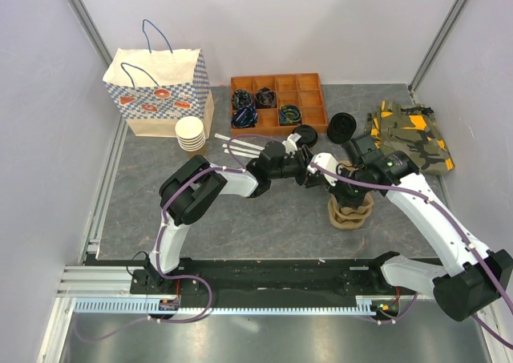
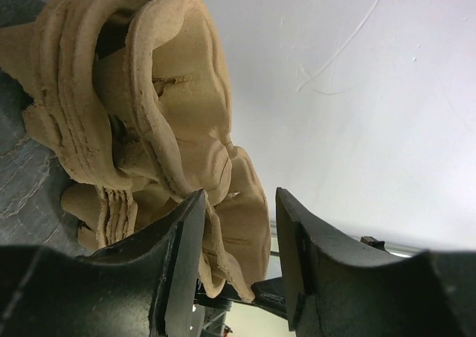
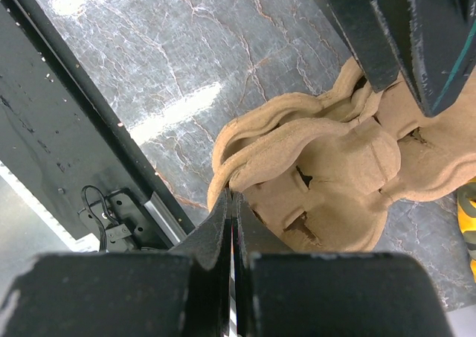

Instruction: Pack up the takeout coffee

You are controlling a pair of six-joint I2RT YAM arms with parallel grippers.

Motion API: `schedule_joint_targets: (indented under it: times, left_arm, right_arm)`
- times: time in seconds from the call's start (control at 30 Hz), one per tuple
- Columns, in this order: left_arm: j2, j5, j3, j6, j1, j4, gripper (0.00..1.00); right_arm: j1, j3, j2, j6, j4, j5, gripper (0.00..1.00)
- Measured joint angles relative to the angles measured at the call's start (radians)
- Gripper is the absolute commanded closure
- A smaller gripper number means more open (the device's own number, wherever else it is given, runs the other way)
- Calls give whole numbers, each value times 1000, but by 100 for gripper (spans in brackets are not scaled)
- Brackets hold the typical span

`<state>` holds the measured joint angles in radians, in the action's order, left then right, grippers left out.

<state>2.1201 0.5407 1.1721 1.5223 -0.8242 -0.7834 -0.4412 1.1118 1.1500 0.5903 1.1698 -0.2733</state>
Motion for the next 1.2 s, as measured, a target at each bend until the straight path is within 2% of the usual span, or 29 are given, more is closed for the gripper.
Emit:
schedule_joint_targets:
  times: [0.7,1.2]
  left_arm:
    - [0,0,-29,14,-21,-26,49]
    - [32,-6,-2,14,-10,-23,55]
  right_arm:
    - [0,2,0,-11,-3,-4,100]
    - [0,2,0,-10,-6,-16,100]
